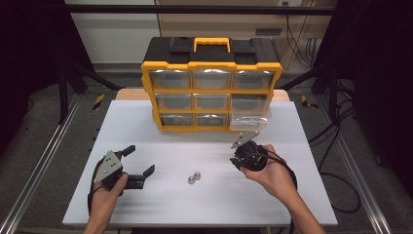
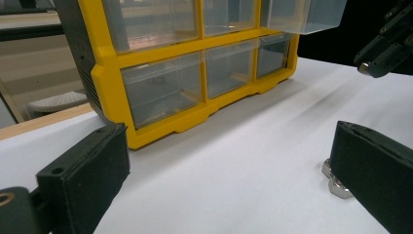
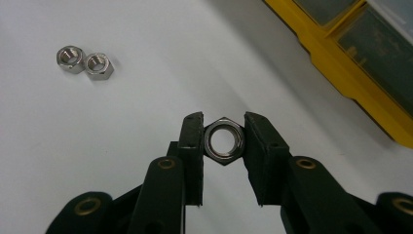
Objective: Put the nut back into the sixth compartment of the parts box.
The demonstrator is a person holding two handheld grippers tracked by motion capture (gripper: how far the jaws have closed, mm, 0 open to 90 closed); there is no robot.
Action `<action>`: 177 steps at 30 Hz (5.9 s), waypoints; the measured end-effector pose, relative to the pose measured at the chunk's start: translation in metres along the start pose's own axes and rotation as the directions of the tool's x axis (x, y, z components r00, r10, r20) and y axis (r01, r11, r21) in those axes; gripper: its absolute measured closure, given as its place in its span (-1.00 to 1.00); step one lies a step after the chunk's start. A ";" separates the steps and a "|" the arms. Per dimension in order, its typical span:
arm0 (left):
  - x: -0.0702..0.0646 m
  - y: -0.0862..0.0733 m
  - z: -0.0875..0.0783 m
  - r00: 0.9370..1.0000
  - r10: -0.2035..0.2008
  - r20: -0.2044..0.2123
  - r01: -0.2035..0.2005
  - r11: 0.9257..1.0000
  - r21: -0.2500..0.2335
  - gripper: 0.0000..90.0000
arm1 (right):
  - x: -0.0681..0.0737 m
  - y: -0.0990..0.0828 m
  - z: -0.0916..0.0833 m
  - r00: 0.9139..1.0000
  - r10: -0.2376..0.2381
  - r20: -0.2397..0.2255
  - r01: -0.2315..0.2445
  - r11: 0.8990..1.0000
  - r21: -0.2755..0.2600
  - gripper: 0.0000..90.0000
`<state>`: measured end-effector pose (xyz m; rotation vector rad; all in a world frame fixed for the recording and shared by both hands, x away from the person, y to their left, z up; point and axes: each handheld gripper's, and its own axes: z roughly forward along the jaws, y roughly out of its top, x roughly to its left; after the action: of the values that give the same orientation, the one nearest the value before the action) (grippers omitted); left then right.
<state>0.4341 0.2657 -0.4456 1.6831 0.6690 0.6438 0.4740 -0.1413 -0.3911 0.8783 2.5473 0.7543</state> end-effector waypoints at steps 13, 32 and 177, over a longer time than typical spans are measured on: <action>0.000 0.000 0.000 1.000 0.002 0.002 -0.002 1.000 0.002 -0.98 | -0.006 0.001 -0.011 1.000 0.010 0.022 -0.009 1.000 -0.029 0.56; 0.000 0.000 0.000 1.000 0.001 0.000 -0.001 1.000 0.003 -0.98 | -0.015 0.018 -0.053 0.997 -0.009 0.079 0.016 0.996 -0.089 0.56; 0.000 0.002 -0.001 1.000 -0.007 0.011 0.008 0.999 -0.041 -0.98 | -0.095 0.076 -0.068 0.966 0.206 0.156 -0.178 0.968 -0.178 0.04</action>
<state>0.4336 0.2655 -0.4439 1.6442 0.6493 0.6384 0.5485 -0.1769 -0.2794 1.0963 2.2358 0.8873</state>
